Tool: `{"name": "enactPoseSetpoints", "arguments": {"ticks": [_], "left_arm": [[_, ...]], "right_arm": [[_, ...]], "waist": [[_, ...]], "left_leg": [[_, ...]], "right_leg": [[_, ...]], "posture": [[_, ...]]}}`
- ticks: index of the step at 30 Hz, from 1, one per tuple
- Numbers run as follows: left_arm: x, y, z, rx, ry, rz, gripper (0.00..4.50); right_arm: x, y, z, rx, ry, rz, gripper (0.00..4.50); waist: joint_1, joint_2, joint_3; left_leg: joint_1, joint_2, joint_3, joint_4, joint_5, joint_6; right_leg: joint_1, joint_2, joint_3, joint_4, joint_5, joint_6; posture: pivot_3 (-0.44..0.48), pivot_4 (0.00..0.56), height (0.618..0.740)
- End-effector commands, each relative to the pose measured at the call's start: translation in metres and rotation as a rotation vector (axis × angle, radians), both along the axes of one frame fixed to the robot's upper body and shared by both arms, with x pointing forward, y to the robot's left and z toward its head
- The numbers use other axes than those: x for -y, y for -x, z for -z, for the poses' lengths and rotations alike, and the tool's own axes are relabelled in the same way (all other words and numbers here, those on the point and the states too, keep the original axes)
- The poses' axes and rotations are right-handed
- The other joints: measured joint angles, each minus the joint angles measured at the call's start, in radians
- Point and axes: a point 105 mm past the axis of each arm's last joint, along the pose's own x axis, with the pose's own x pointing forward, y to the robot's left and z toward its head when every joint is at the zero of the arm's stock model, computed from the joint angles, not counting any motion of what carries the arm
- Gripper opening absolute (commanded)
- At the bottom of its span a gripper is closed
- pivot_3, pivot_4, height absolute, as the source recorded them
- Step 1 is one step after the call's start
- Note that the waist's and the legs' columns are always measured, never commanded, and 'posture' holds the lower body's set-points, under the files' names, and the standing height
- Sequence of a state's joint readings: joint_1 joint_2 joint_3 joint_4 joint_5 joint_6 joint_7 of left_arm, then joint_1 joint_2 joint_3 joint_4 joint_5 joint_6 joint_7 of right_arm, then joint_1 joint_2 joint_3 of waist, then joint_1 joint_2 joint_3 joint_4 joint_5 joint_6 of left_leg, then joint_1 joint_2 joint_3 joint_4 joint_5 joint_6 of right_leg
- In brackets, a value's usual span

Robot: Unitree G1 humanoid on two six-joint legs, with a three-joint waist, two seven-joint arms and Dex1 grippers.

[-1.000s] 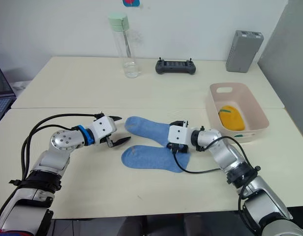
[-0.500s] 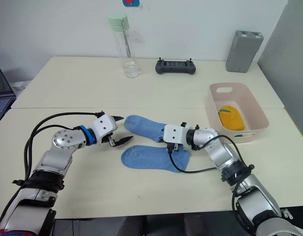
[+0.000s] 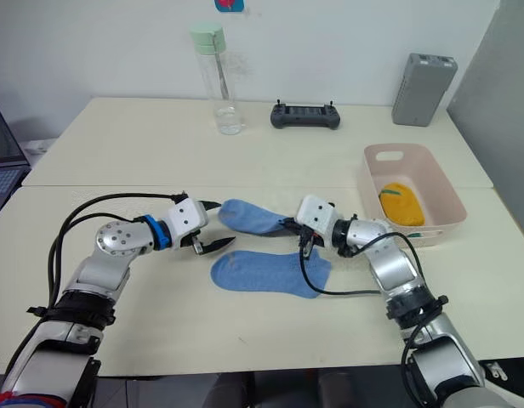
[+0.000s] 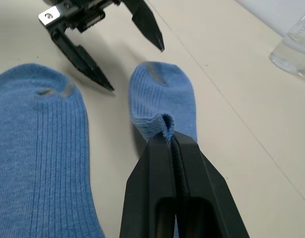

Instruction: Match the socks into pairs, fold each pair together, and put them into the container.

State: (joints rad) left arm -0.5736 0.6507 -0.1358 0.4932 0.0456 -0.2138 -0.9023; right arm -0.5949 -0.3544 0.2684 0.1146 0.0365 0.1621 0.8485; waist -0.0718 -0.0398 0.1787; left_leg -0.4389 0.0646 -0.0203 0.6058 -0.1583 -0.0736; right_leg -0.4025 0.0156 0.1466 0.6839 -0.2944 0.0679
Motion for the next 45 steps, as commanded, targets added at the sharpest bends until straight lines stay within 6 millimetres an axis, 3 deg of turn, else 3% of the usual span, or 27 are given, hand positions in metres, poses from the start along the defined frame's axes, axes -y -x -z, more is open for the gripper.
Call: {"name": "enactPoseSetpoints", "arguments": {"ticks": [1, 4, 7, 19, 37, 45], "left_arm": [[0.008, -0.008, -0.009, 0.07, -0.02, 0.02, 4.5], [0.01, -0.012, -0.009, 0.088, -0.05, 0.031, 4.5], [0.007, -0.017, -0.011, 0.114, -0.066, 0.017, 3.87], [0.006, -0.024, -0.023, 0.14, 0.006, 0.0, 0.04], [-0.001, -0.022, -0.031, 0.161, 0.029, -0.007, 0.04], [0.006, -0.017, -0.04, 0.161, 0.083, 0.024, 0.04]], "right_arm": [[0.007, 0.002, -0.013, 0.03, -0.031, 0.01, 0.04], [0.011, 0.002, -0.013, 0.025, -0.033, 0.02, 0.04], [0.012, 0.002, -0.013, 0.023, -0.038, 0.026, 0.0], [0.016, -0.003, -0.016, 0.04, -0.044, 0.057, 0.0], [0.022, -0.013, -0.023, 0.053, -0.077, 0.103, 0.0], [0.024, -0.016, -0.023, 0.05, -0.09, 0.118, 0.0]], "waist": [[0.002, 0.0, 0.0], [0.008, 0.0, 0.0], [0.009, 0.0, 0.0], [0.014, 0.0, 0.0], [0.014, 0.0, 0.0], [0.014, 0.0, 0.0]], "left_leg": [[0.0, 0.0, 0.0, 0.0, 0.0, 0.0], [0.0, 0.0, 0.0, 0.0, 0.0, 0.0], [0.0, 0.0, 0.0, 0.0, 0.0, 0.0], [0.0, 0.0, 0.0, 0.0, 0.0, 0.0], [-0.001, 0.0, 0.0, 0.0, 0.0, 0.0], [-0.001, 0.0, 0.0, 0.0, 0.0, 0.0]], "right_leg": [[0.0, 0.0, 0.0, 0.0, 0.0, 0.0], [0.0, 0.0, 0.0, 0.0, 0.0, 0.0], [0.0, 0.0, 0.0, 0.0, 0.0, 0.0], [0.0, 0.0, 0.0, 0.0, 0.0, 0.0], [0.0, 0.0, 0.0, 0.0, 0.0, 0.0], [0.0, 0.0, 0.0, 0.0, 0.0, 0.0]], "posture": [[0.0, 0.15, 0.74], [0.0, 0.15, 0.74], [0.0, 0.15, 0.74], [0.0, 0.15, 0.74], [0.0, 0.15, 0.74], [0.0, 0.15, 0.74]]}}
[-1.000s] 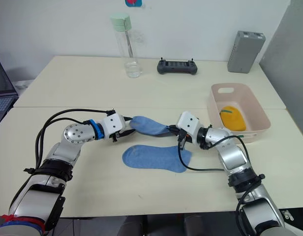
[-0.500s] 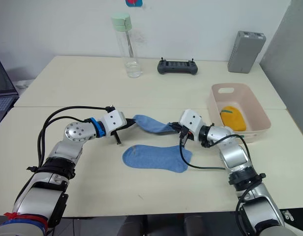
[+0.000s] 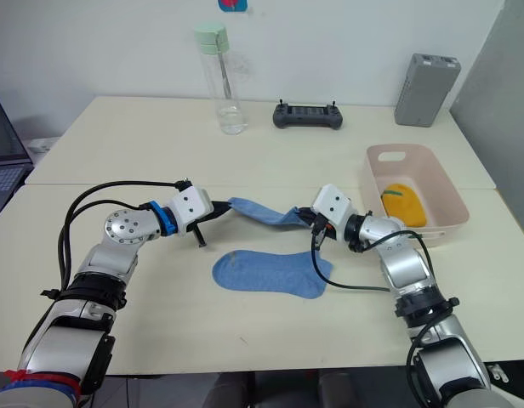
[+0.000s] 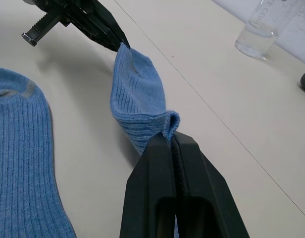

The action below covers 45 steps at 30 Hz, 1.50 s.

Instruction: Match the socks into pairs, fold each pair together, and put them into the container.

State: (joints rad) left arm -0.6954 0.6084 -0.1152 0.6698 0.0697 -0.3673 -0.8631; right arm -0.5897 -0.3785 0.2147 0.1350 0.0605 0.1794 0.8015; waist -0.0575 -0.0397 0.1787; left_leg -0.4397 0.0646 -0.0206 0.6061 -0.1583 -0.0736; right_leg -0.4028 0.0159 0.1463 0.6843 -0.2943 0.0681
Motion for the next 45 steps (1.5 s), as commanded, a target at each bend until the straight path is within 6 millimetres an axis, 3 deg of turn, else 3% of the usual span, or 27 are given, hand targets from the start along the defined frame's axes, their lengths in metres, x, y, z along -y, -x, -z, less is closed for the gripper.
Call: {"name": "enactPoseSetpoints", "arguments": {"ticks": [1, 8, 16, 23, 28, 30, 33, 37, 45], "left_arm": [[0.002, 0.005, -0.02, 0.032, 0.054, 0.031, 0.04], [0.001, 0.021, -0.051, 0.029, 0.051, 0.084, 0.04], [0.014, 0.078, -0.073, -0.232, 0.095, 0.25, 0.04], [0.014, 0.131, -0.061, -0.531, 0.067, 0.325, 0.04], [0.01, 0.149, -0.046, -0.604, 0.017, 0.324, 0.04], [0.01, 0.15, -0.04, -0.611, 0.011, 0.313, 0.04], [0.009, 0.135, -0.033, -0.563, 0.053, 0.244, 0.04], [0.005, 0.129, -0.013, -0.571, 0.056, 0.207, 0.04], [0.004, 0.113, -0.004, -0.529, 0.08, 0.155, 0.04]], "right_arm": [[0.003, -0.004, -0.022, 0.061, -0.06, 0.02, 0.0], [0.01, 0.008, -0.052, 0.024, -0.196, -0.016, 0.0], [0.008, 0.072, -0.061, -0.222, -0.234, -0.221, 0.0], [0.004, 0.108, -0.044, -0.366, -0.225, -0.27, 0.0], [0.002, 0.128, -0.031, -0.471, -0.247, -0.28, 0.0], [0.005, 0.129, -0.026, -0.495, -0.246, -0.262, 0.0], [0.009, 0.126, -0.018, -0.509, -0.244, -0.219, 0.0], [0.02, 0.107, -0.003, -0.504, -0.224, -0.112, 0.0], [0.026, 0.074, 0.007, -0.495, -0.237, -0.001, 0.0]], "waist": [[0.0, 0.0, 0.0], [-0.001, 0.0, 0.0], [-0.006, 0.0, 0.0], [-0.016, 0.0, 0.0], [-0.024, 0.0, 0.0], [-0.023, 0.0, 0.0], [-0.023, 0.0, 0.0], [-0.024, 0.0, 0.0], [-0.025, 0.0, 0.0]], "left_leg": [[0.0, 0.0, 0.0, 0.0, 0.0, 0.0], [0.0, 0.0, -0.001, 0.0, 0.0, 0.0], [0.0, 0.0, -0.003, 0.0, 0.0, 0.0], [0.001, 0.001, -0.002, 0.002, 0.0, 0.0], [0.002, 0.001, -0.002, 0.002, 0.0, 0.0], [0.002, 0.001, -0.002, 0.002, 0.0, 0.0], [0.002, 0.001, -0.001, 0.002, 0.0, 0.0], [0.002, 0.001, -0.001, 0.002, 0.0, 0.0], [0.002, 0.001, 0.0, 0.002, 0.0, 0.0]], "right_leg": [[0.0, 0.0, 0.0, 0.0, 0.0, 0.0], [-0.001, 0.0, 0.0, 0.003, 0.0, 0.0], [-0.001, 0.0, -0.002, 0.005, -0.001, -0.001], [0.0, 0.0, -0.001, 0.006, -0.005, 0.002], [0.0, 0.0, -0.001, 0.006, -0.006, 0.001], [0.0, 0.0, -0.001, 0.005, -0.008, -0.003], [0.0, -0.001, -0.001, 0.004, -0.009, -0.004], [0.0, 0.0, 0.0, 0.004, -0.008, -0.003], [-0.001, 0.0, 0.001, 0.004, -0.006, 0.001]], "posture": [[0.0, 0.15, 0.74], [0.0, 0.15, 0.74], [0.0, 0.15, 0.74], [0.0, 0.15, 0.74], [0.0, 0.15, 0.74], [0.0, 0.15, 0.74], [0.0, 0.15, 0.74], [0.0, 0.15, 0.74], [0.0, 0.15, 0.74]]}}
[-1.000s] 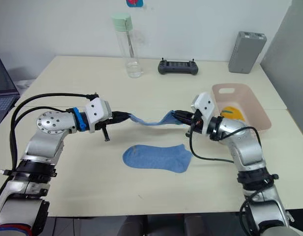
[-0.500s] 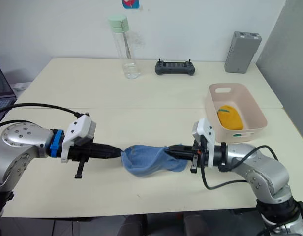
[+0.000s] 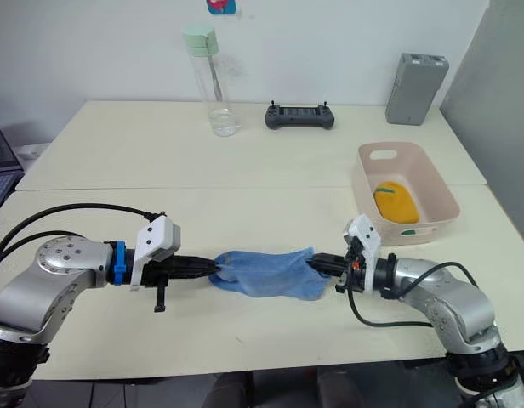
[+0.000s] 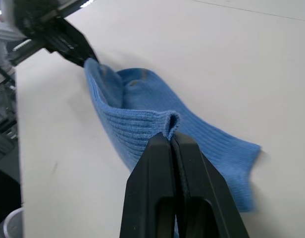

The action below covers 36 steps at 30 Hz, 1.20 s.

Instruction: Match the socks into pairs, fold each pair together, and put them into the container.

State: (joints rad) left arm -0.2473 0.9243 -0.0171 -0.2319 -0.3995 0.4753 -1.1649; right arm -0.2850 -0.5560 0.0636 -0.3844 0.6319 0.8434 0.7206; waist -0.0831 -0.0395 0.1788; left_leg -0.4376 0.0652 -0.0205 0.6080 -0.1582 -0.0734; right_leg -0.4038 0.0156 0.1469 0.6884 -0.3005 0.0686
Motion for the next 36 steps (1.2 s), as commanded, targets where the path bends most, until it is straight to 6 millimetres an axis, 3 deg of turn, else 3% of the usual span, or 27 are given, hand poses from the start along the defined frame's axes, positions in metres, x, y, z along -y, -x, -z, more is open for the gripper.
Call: {"name": "enactPoseSetpoints", "arguments": {"ticks": [1, 7, 14, 23, 29, 33, 36], "left_arm": [[0.003, -0.008, -0.003, 0.046, -0.005, -0.004, 0.04], [0.004, -0.021, 0.004, 0.066, -0.021, -0.028, 0.04], [0.007, -0.006, -0.008, 0.011, 0.035, 0.022, 0.04], [0.005, 0.043, -0.02, -0.146, 0.019, 0.125, 0.04], [0.001, 0.055, -0.015, -0.197, 0.005, 0.126, 0.04], [-0.003, 0.04, -0.001, -0.161, -0.018, 0.08, 0.04], [-0.004, 0.024, 0.008, -0.103, -0.028, 0.043, 0.04]], "right_arm": [[-0.003, -0.008, -0.006, 0.05, 0.005, 0.001, 0.0], [-0.01, -0.017, -0.002, 0.066, 0.043, -0.009, 0.0], [-0.01, -0.012, -0.005, 0.073, 0.027, -0.024, 0.0], [-0.009, 0.037, -0.026, -0.033, -0.086, -0.235, 0.0], [-0.011, 0.063, -0.03, -0.145, -0.114, -0.333, 0.0], [-0.012, 0.048, -0.019, -0.127, -0.08, -0.251, 0.0], [-0.01, 0.022, -0.018, -0.061, -0.067, -0.124, 0.0]], "waist": [[0.0, 0.0, 0.0], [0.0, 0.0, 0.0], [0.0, 0.0, 0.0], [-0.001, 0.0, 0.0], [-0.001, 0.0, 0.0], [-0.001, 0.0, 0.0], [-0.001, 0.0, 0.0]], "left_leg": [[0.0, 0.0, 0.0, 0.0, 0.0, 0.0], [0.0, 0.0, 0.0, 0.0, 0.0, 0.0], [-0.001, 0.0, 0.0, 0.0, 0.0, 0.0], [-0.001, 0.0, -0.001, -0.001, 0.0, 0.0], [0.0, 0.0, 0.0, 0.0, 0.0, 0.0], [0.001, 0.0, 0.0, 0.0, 0.0, 0.0], [0.001, 0.0, 0.001, 0.0, 0.0, 0.0]], "right_leg": [[0.0, 0.0, 0.0, 0.0, 0.001, 0.001], [0.0, 0.0, 0.0, 0.0, 0.001, 0.002], [0.0, 0.0, 0.0, 0.0, 0.001, 0.002], [0.0, 0.0, 0.0, 0.0, 0.0, 0.0], [0.0, 0.0, 0.0, 0.0, -0.003, -0.004], [-0.001, -0.001, 0.0, -0.001, -0.003, -0.004], [-0.001, -0.001, 0.001, -0.002, -0.002, -0.004]], "posture": [[0.0, 0.15, 0.74], [0.0, 0.15, 0.74], [0.0, 0.15, 0.74], [0.0, 0.15, 0.74], [0.0, 0.15, 0.74], [0.0, 0.15, 0.74], [0.0, 0.15, 0.74]]}}
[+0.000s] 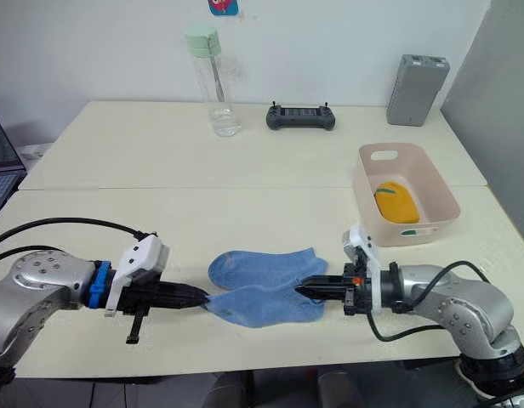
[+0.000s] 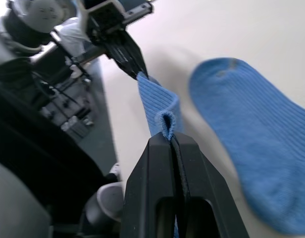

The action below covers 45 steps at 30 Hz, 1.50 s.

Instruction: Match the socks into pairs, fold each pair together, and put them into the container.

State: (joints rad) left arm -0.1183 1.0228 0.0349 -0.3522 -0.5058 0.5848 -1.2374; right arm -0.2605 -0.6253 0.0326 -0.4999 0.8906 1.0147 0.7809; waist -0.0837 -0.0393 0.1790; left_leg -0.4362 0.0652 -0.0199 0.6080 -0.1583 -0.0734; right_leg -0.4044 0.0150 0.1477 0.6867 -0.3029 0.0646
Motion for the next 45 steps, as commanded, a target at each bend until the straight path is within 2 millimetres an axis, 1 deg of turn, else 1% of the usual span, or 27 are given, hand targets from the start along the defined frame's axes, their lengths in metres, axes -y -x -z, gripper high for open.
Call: {"name": "enactPoseSetpoints", "arguments": {"ticks": [1, 3, 6, 7, 9, 15, 19, 22, 28, 32, 36, 40, 45], "left_arm": [[0.001, -0.016, 0.004, 0.079, -0.018, -0.016, 0.04], [0.003, -0.022, 0.006, 0.096, -0.018, -0.018, 0.04], [0.004, -0.032, 0.004, 0.123, -0.019, -0.024, 0.04], [0.004, -0.036, 0.004, 0.131, -0.026, -0.027, 0.04], [0.001, -0.042, 0.007, 0.153, -0.063, -0.028, 0.04], [0.004, -0.055, 0.004, 0.171, -0.087, -0.008, 0.04], [0.002, -0.062, 0.006, 0.175, -0.127, 0.005, 0.04], [0.005, -0.068, 0.005, 0.181, -0.132, 0.011, 0.04], [0.006, -0.073, 0.004, 0.183, -0.148, 0.026, 0.04], [0.008, -0.076, 0.002, 0.185, -0.153, 0.026, 0.04], [0.007, -0.081, 0.002, 0.194, -0.162, 0.014, 0.04], [0.005, -0.084, 0.006, 0.194, -0.182, 0.01, 0.04], [0.006, -0.087, 0.012, 0.196, -0.186, 0.008, 0.04]], "right_arm": [[0.003, -0.03, -0.005, 0.108, 0.018, 0.138, 0.0], [0.004, -0.038, -0.004, 0.122, 0.027, 0.16, 0.0], [0.005, -0.043, -0.004, 0.137, 0.034, 0.168, 0.0], [0.005, -0.046, -0.004, 0.149, 0.039, 0.178, 0.0], [0.005, -0.049, -0.002, 0.161, 0.046, 0.189, 0.0], [0.004, -0.049, 0.002, 0.161, 0.06, 0.182, 0.0], [0.004, -0.048, 0.006, 0.154, 0.075, 0.175, 0.0], [0.004, -0.045, 0.01, 0.134, 0.089, 0.166, 0.0], [0.004, -0.043, 0.014, 0.09, 0.094, 0.176, 0.0], [0.0, -0.047, 0.016, 0.069, 0.092, 0.187, 0.0], [-0.001, -0.055, 0.015, 0.065, 0.092, 0.214, 0.0], [0.0, -0.067, 0.017, 0.07, 0.102, 0.268, 0.0], [0.0, -0.07, 0.022, 0.064, 0.126, 0.27, 0.0]], "waist": [[0.0, 0.0, 0.0], [0.0, 0.0, 0.0], [0.001, 0.0, 0.0], [0.002, 0.0, 0.0], [0.002, 0.0, 0.0], [0.001, 0.0, 0.0], [0.001, 0.0, 0.0], [0.002, 0.0, 0.0], [0.002, 0.0, 0.0], [0.001, 0.0, 0.0], [0.001, 0.0, 0.0], [0.001, 0.0, 0.0], [0.001, 0.0, 0.0]], "left_leg": [[0.0, 0.0, 0.0, 0.0, 0.0, 0.0], [0.0, 0.0, 0.001, 0.0, 0.0, 0.0], [-0.002, 0.0, 0.001, 0.0, 0.0, 0.0], [-0.003, 0.0, 0.001, -0.001, 0.0, 0.0], [-0.003, 0.0, 0.0, -0.001, 0.0, 0.0], [-0.004, 0.0, 0.0, -0.002, 0.0, 0.0], [-0.004, 0.0, 0.0, -0.001, 0.0, 0.0], [-0.004, 0.0, 0.0, -0.001, 0.0, 0.0], [-0.004, 0.0, -0.001, -0.001, 0.0, 0.0], [-0.004, 0.0, -0.002, -0.001, 0.0, 0.0], [-0.004, 0.0, -0.002, 0.0, 0.0, 0.0], [-0.004, 0.0, -0.002, 0.0, 0.0, 0.0], [-0.005, -0.001, -0.002, 0.0, 0.0, 0.0]], "right_leg": [[0.0, 0.0, 0.0, 0.0, 0.0, 0.0], [0.0, 0.0, 0.0, -0.001, 0.001, 0.001], [0.001, 0.0, 0.001, -0.001, 0.001, 0.002], [0.0, 0.0, 0.0, -0.001, 0.003, 0.006], [0.0, 0.001, 0.0, -0.001, 0.003, 0.006], [0.0, 0.001, 0.0, -0.001, 0.004, 0.006], [0.0, 0.001, -0.001, -0.001, 0.004, 0.007], [0.0, 0.001, 0.0, -0.001, 0.004, 0.007], [0.0, 0.001, -0.001, 0.0, 0.004, 0.007], [0.0, 0.001, -0.001, 0.0, 0.004, 0.007], [0.0, 0.001, -0.001, 0.001, 0.004, 0.007], [0.0, 0.001, -0.001, 0.001, 0.004, 0.007], [0.0, 0.001, -0.001, 0.001, 0.004, 0.007]], "posture": [[0.0, 0.15, 0.74], [0.0, 0.15, 0.74], [0.0, 0.15, 0.74], [0.0, 0.15, 0.74], [0.0, 0.15, 0.74], [0.0, 0.15, 0.74], [0.0, 0.15, 0.74], [0.0, 0.15, 0.74], [0.0, 0.15, 0.74], [0.0, 0.15, 0.74], [0.0, 0.15, 0.74], [0.0, 0.15, 0.74], [0.0, 0.15, 0.74]]}}
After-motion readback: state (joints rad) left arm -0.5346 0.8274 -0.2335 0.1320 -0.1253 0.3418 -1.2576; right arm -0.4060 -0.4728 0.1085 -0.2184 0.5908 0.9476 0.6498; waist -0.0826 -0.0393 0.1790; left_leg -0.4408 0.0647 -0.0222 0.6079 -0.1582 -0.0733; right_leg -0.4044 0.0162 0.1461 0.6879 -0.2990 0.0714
